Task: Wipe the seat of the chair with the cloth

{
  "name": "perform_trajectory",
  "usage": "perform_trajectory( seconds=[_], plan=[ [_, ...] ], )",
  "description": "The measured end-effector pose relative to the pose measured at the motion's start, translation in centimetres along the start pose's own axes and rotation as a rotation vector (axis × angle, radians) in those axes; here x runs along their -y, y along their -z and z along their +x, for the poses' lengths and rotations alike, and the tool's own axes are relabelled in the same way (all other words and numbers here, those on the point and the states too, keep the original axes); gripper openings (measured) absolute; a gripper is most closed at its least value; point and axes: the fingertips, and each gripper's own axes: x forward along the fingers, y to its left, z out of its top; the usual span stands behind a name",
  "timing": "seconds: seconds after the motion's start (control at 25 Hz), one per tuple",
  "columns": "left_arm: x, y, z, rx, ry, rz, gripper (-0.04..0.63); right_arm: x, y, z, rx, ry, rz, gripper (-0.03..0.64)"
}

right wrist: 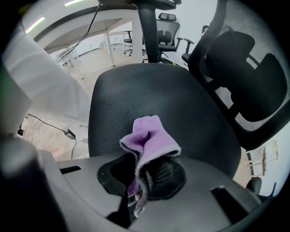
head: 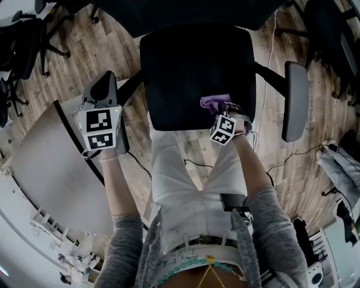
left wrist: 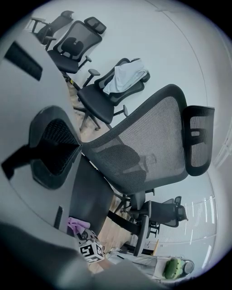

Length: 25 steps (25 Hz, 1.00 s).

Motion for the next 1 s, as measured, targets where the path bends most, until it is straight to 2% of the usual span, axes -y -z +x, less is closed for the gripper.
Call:
perform_trajectory(
  seconds=[0.16, 0.76, 1.0],
  plan=[
    [-0.1, 0.0, 0.0, 0.000, -0.002, 0.003, -0.002, 0.5, 0.9, -0.3, -0.010, 0.013, -0.009, 0.048],
    [0.1, -0.1, -0.2, -0.002, -0.006, 0.008, -0.002, 2.5, 6.2, -2.7, -0.043, 0.060, 0.083, 0.048],
    [0.0, -0.2, -0.2, 0.000, -0.002, 0.006, -0.002, 3.0, 8.0, -3.5, -0.057, 0.076, 0.066, 0.048]
  ],
)
